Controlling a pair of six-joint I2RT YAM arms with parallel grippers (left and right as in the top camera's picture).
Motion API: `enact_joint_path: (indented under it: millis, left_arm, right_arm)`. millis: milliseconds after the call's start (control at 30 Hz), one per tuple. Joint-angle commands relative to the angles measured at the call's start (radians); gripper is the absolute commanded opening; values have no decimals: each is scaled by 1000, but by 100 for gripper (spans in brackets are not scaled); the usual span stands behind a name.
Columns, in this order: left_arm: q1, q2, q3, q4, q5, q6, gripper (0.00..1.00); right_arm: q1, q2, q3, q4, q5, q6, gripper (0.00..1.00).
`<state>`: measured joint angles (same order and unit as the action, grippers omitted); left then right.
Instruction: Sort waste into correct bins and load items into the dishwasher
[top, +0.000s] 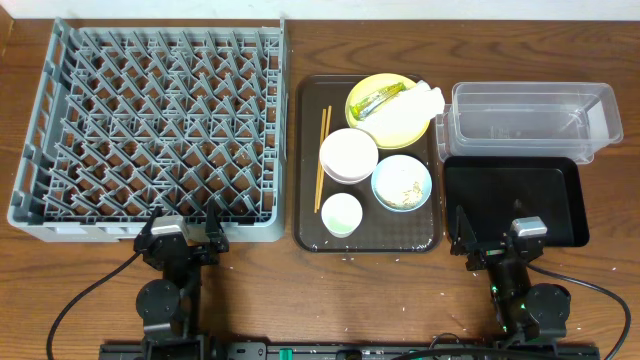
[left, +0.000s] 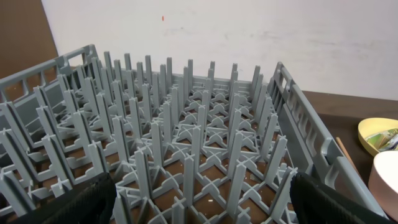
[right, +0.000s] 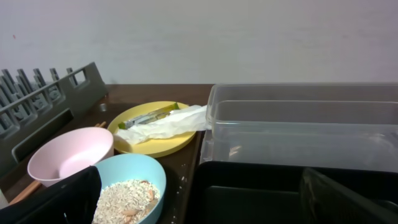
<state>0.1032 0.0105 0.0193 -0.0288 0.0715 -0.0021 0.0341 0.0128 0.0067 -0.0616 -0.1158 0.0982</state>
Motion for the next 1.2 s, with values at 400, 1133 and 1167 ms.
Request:
enact_joint_path:
  millis: [400, 1133, 1167]
  left_arm:
    - [4, -5, -15, -37, 14, 6, 90]
    - [4, -5, -15, -37, 14, 6, 90]
    - [4, -5, -15, -37, 14, 6, 91]
  right_arm:
    - [-11, -6, -1, -2, -12, 10, 99]
    - [-11, -6, -1, -2, -2, 9, 99]
    - [-11, -6, -1, -2, 10, 9, 99]
